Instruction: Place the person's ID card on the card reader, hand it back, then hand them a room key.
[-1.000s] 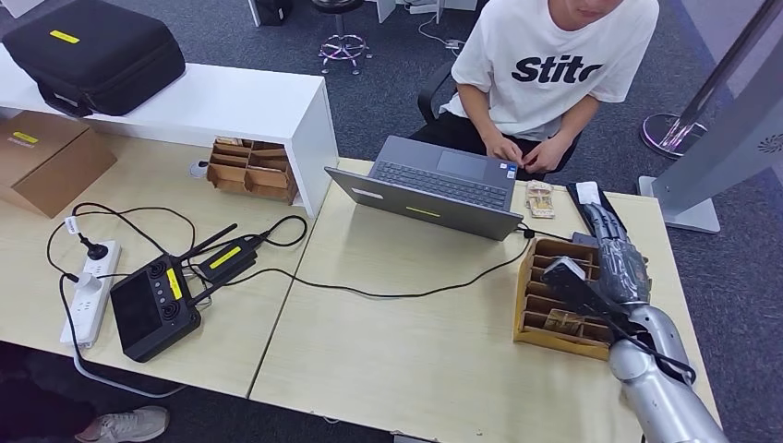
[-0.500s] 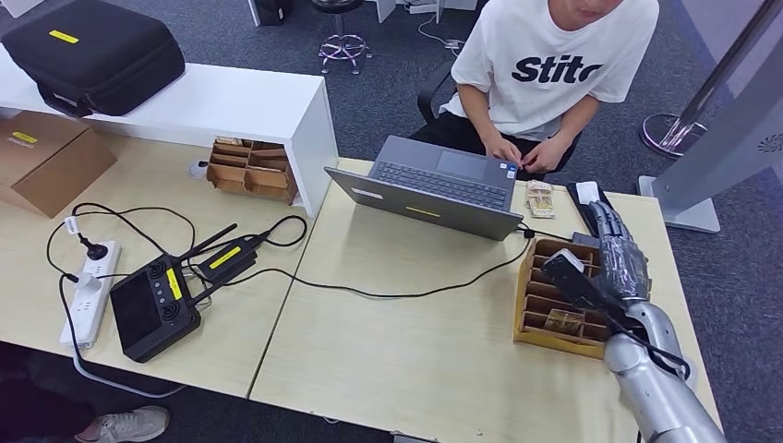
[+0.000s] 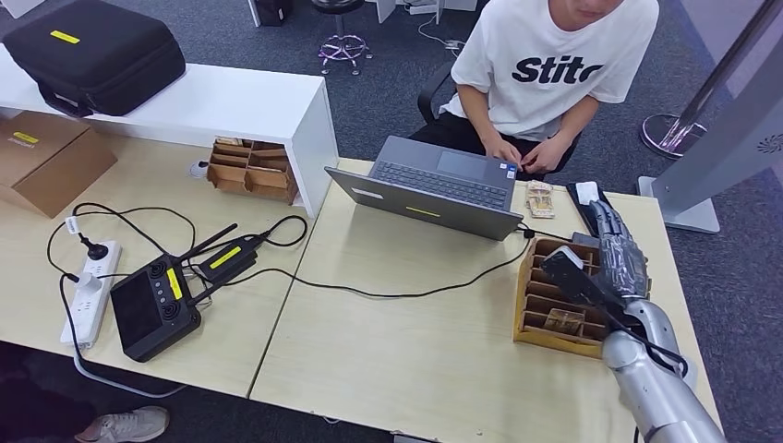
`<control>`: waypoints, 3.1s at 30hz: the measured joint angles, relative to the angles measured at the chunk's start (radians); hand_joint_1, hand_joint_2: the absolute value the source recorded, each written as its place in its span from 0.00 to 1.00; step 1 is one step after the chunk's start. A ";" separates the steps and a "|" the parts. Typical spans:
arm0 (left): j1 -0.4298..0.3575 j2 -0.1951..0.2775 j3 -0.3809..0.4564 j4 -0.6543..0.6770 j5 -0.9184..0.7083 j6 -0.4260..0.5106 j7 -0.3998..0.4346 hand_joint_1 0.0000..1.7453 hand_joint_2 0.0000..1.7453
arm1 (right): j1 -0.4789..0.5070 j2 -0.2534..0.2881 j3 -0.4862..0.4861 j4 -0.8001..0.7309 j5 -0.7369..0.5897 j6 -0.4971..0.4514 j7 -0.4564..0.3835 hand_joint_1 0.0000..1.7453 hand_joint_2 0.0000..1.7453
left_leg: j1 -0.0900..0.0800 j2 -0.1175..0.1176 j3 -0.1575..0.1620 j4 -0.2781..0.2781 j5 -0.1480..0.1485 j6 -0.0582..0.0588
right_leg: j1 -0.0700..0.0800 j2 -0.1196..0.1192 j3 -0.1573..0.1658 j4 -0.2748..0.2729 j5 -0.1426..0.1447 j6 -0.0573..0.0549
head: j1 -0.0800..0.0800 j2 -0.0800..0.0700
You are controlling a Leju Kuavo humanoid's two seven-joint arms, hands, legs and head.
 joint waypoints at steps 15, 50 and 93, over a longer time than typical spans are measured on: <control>0.000 0.000 0.000 0.000 0.002 0.000 0.000 0.00 1.00 | 0.002 0.002 -0.017 0.029 -0.003 0.000 -0.021 1.00 1.00 | 0.000 0.000 0.000 0.000 0.000 0.000 | 0.000 0.000 0.000 0.000 0.000 0.000 | 0.000 0.000; 0.000 0.000 0.000 0.000 -0.006 0.001 0.000 0.00 1.00 | 0.015 0.008 -0.073 -0.141 -0.059 0.020 -0.061 1.00 1.00 | 0.000 0.000 -0.001 0.000 0.000 0.000 | 0.000 0.000 -0.001 0.000 0.000 0.000 | 0.000 0.000; -0.073 -0.013 -0.051 0.000 -0.086 -0.052 0.045 0.00 1.00 | -0.608 0.182 0.052 0.291 0.027 0.204 0.169 0.00 1.00 | 0.000 0.001 -0.003 0.000 0.003 -0.002 | 0.000 0.002 -0.004 0.002 0.003 -0.001 | 0.000 0.000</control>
